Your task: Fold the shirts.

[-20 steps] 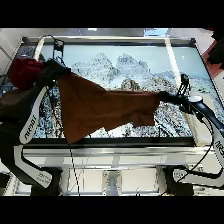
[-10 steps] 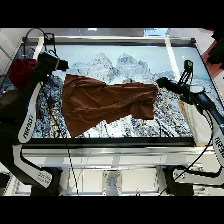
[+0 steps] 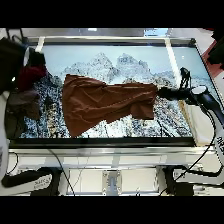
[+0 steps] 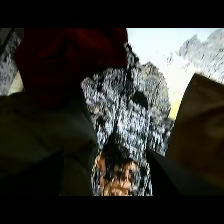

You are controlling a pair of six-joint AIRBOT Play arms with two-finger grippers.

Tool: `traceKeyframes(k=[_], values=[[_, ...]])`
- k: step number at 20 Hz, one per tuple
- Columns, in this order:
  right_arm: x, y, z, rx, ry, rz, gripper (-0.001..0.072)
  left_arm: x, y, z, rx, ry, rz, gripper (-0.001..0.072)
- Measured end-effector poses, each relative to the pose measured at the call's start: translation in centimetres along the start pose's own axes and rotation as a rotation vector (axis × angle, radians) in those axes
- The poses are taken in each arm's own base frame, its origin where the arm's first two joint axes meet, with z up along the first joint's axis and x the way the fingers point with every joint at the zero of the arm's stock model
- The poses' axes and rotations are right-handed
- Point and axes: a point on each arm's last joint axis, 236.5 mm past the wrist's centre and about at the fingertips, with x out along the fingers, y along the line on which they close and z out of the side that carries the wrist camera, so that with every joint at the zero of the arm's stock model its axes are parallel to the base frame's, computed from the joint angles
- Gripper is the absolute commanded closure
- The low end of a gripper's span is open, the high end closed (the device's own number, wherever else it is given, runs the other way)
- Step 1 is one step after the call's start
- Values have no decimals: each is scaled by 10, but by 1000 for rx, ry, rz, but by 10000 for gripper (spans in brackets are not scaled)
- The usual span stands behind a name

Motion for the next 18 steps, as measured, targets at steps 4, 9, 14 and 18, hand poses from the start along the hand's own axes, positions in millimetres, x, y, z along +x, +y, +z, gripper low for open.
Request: traceKeyframes(k=[4,9,14,18], values=[[16,0,-17,9,44,-15,325,0,2,-96,56,181,-33,127],[37,-4,-35,55,96,-10,325,9,-37,-181,55,354,-185,126],[54,-9,-38,130,89,0,342,10,-66,-192,23,353,-296,126],[61,-10,-36,175,77,10,684,10,-73,-192,24,344,-326,126]])
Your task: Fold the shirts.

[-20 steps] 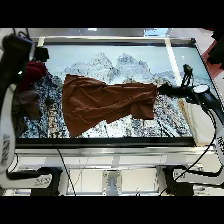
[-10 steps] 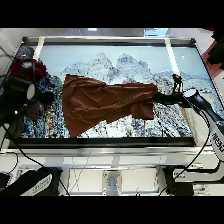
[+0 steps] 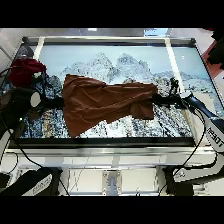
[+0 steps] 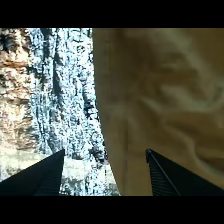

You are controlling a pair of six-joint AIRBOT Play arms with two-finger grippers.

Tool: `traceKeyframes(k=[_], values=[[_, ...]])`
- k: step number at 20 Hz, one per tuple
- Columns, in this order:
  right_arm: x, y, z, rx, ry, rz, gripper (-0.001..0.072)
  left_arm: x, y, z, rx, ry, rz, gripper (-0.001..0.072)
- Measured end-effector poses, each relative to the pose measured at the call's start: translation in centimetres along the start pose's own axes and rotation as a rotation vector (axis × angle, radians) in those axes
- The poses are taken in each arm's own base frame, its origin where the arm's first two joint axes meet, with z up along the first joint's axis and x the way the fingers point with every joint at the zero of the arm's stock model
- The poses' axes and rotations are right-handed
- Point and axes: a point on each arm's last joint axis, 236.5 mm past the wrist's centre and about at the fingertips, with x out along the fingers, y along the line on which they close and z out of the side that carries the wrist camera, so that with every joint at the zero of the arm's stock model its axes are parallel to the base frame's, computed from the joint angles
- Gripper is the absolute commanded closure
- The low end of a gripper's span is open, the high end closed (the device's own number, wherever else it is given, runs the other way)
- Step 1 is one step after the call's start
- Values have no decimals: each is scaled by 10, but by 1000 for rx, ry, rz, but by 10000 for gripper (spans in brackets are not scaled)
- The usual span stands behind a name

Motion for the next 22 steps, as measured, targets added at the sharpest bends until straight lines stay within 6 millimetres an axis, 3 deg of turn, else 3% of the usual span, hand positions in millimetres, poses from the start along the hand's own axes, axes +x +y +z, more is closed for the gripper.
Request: traceKeyframes(k=[3,8,15,18,22], values=[[0,3,6,1,-13,8,684,4,-4,-11,-18,37,-15,126],[-11,23,22,-40,-18,54,684,22,-19,-85,-198,229,-80,127],[-22,41,18,-119,31,102,683,14,-49,-161,-601,392,-197,127],[-23,45,12,-150,57,118,683,22,-60,-176,-791,422,-228,127],[-24,47,6,-172,78,130,683,39,-67,-178,-995,399,-265,127]])
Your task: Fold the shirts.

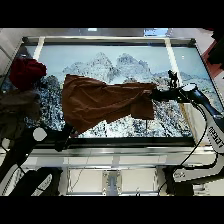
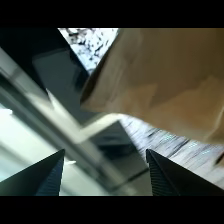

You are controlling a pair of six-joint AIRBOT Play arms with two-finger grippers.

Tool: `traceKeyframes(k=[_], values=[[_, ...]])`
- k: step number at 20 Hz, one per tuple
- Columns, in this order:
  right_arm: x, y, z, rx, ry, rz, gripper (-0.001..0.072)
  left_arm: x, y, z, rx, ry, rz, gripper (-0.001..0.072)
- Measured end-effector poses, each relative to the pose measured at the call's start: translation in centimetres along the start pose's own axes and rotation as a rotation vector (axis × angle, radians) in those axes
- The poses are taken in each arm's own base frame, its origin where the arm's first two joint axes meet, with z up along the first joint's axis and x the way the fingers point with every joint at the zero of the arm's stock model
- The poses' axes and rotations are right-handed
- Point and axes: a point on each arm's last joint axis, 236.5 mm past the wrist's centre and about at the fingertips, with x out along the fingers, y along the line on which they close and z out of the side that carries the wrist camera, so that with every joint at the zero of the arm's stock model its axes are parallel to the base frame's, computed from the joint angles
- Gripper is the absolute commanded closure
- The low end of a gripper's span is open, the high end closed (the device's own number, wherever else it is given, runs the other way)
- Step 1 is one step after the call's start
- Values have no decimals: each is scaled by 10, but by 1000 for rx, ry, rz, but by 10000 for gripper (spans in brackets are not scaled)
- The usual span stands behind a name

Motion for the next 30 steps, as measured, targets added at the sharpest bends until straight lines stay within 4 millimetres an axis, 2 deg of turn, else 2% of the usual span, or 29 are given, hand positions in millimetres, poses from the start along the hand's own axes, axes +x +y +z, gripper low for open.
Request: traceKeyframes(k=[7,12,14,16,18,20,23,25,27,29,30], values=[[0,2,-2,-7,10,6,683,8,-6,22,-78,-91,-71,127],[0,2,-3,-8,12,8,683,15,3,25,-102,-102,-66,146],[0,2,-3,-8,12,8,684,17,3,26,-114,-106,-79,294],[0,2,-3,-8,12,8,683,18,1,29,-117,-115,-90,313],[0,2,-3,-8,12,8,683,20,0,31,-122,-122,-97,474],[0,2,-3,-9,11,8,684,23,-1,35,-126,-133,-105,697],[-3,3,-1,-23,7,9,686,20,-24,50,-128,-186,-203,697],[-16,11,1,-52,-1,13,686,-1,-69,68,-140,-257,-388,697],[-42,21,3,-98,-14,12,686,-46,-124,90,-140,-356,-635,697],[-82,36,7,-152,-54,7,685,-127,-182,106,-117,-486,-951,698],[-104,46,7,-179,-73,9,685,-170,-202,107,-86,-547,-1086,697]])
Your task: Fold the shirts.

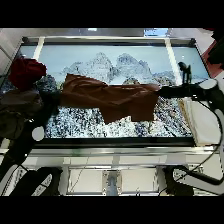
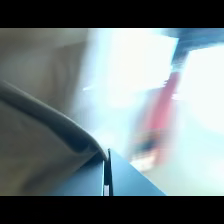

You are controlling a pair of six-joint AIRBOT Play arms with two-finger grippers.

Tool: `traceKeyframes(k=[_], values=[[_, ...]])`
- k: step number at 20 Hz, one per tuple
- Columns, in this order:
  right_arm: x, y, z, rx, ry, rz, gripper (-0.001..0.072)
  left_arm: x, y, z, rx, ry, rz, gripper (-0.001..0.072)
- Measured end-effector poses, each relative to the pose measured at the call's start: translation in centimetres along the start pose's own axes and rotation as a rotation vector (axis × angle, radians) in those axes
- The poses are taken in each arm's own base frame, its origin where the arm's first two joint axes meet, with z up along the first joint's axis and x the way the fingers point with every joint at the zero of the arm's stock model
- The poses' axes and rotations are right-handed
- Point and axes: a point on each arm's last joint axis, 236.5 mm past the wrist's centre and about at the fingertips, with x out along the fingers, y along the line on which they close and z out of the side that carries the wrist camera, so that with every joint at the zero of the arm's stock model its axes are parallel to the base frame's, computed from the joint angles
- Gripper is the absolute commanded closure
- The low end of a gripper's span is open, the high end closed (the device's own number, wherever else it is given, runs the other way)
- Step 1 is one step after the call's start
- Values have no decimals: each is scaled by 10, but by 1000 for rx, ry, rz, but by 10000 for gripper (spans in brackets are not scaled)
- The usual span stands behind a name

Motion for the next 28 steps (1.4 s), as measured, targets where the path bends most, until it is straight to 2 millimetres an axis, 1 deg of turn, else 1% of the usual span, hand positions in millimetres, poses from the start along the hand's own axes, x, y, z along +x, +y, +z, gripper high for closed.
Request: traceKeyframes(k=[1,2,3,4,5,6,7,9,11,12,13,14,15,16,17,18,19,20,21,22,23,24,26,28], values=[[-27,11,7,-34,-46,-13,686,-5,-47,8,41,-33,-137,698],[-54,22,12,-72,-93,-33,686,-15,-95,13,102,-60,-264,698],[-86,35,19,-110,-158,-60,687,-27,-133,14,168,-74,-355,697],[-117,49,26,-150,-226,-92,689,-43,-171,12,254,-83,-430,697],[-152,67,32,-194,-308,-131,690,-59,-202,8,353,-88,-475,697],[-186,83,40,-238,-396,-178,690,-73,-226,5,455,-90,-490,698],[-222,101,45,-287,-488,-233,690,-88,-246,2,559,-97,-493,697],[-288,139,56,-370,-661,-332,690,-120,-285,4,761,-133,-490,698],[-337,178,61,-448,-793,-393,691,-155,-324,10,935,-191,-496,698],[-358,197,65,-482,-855,-411,691,-170,-339,13,1006,-216,-493,698],[-374,212,71,-508,-907,-414,691,-180,-350,16,1075,-230,-475,698],[-387,228,77,-529,-957,-393,691,-185,-355,18,1129,-228,-443,698],[-392,239,84,-539,-983,-355,690,-182,-350,18,1189,-203,-382,698],[-392,243,93,-535,-990,-305,690,-171,-339,18,1238,-163,-310,698],[-386,243,101,-522,-975,-245,689,-152,-319,17,1285,-97,-214,698],[-374,237,109,-500,-941,-185,689,-130,-297,15,1320,-30,-125,698],[-356,225,117,-467,-884,-118,689,-104,-269,12,1353,48,-28,698],[-331,209,124,-426,-811,-49,689,-77,-241,10,1381,124,63,698],[-301,192,128,-383,-730,11,689,-48,-209,7,1405,201,155,698],[-264,171,131,-332,-634,61,689,-21,-178,5,1424,267,237,698],[-225,152,129,-293,-537,90,689,7,-145,4,1441,328,319,698],[-180,130,125,-251,-438,101,689,32,-114,4,1454,378,391,698],[-91,83,114,-184,-270,60,690,80,-52,5,1442,433,514,698],[-17,46,107,-120,-187,19,690,118,-4,5,1408,438,582,698]])
